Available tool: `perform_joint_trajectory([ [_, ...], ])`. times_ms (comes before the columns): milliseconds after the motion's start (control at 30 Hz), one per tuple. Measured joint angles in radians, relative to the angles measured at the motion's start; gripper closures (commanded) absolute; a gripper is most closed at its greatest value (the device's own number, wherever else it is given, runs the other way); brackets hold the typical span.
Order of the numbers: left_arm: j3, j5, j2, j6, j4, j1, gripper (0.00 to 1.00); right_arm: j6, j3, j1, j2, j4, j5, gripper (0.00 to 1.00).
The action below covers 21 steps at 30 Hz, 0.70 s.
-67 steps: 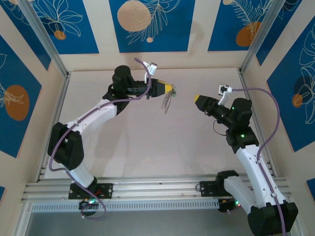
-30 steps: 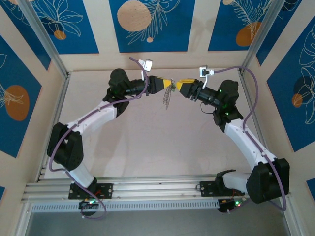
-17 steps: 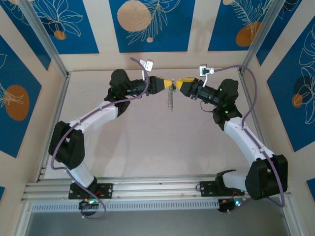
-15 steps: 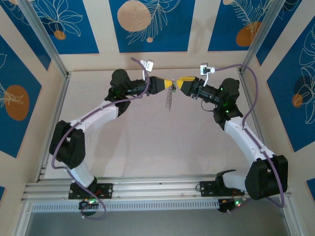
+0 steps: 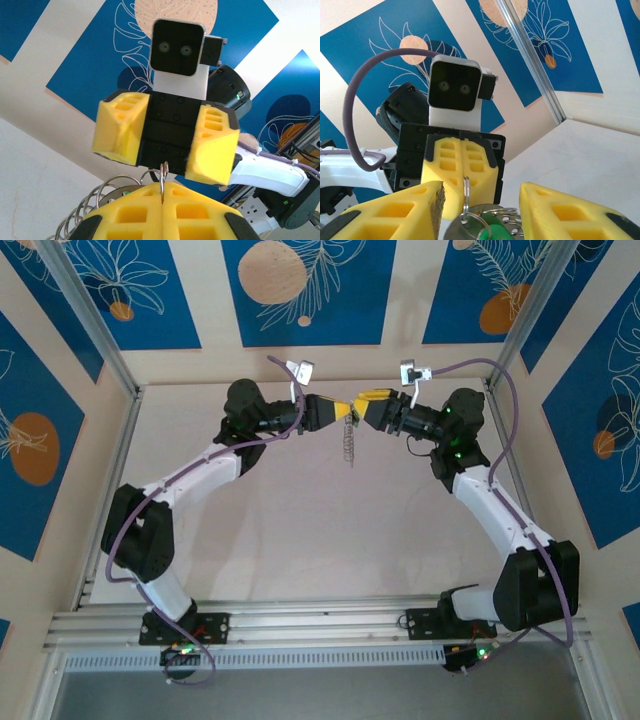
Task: Put the keys on the keyring
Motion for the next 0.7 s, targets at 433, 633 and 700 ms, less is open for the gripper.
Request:
perform_joint_trajectory([
  [433, 0.000, 0.000, 0.001, 0.000, 0.000, 0.000, 1.00, 0.017, 0.000, 0.006, 0.012, 0.031, -0.024, 0.69],
  [633, 0.011, 0.001, 0.002, 0.000, 0.000, -0.002, 1.00, 0.021, 0.000, 0.006, 0.025, 0.042, -0.040, 0.70],
  [700, 0.011, 0.001, 0.003, 0.000, 0.000, -0.002, 1.00, 0.023, 0.000, 0.006, 0.025, 0.043, -0.042, 0.73],
])
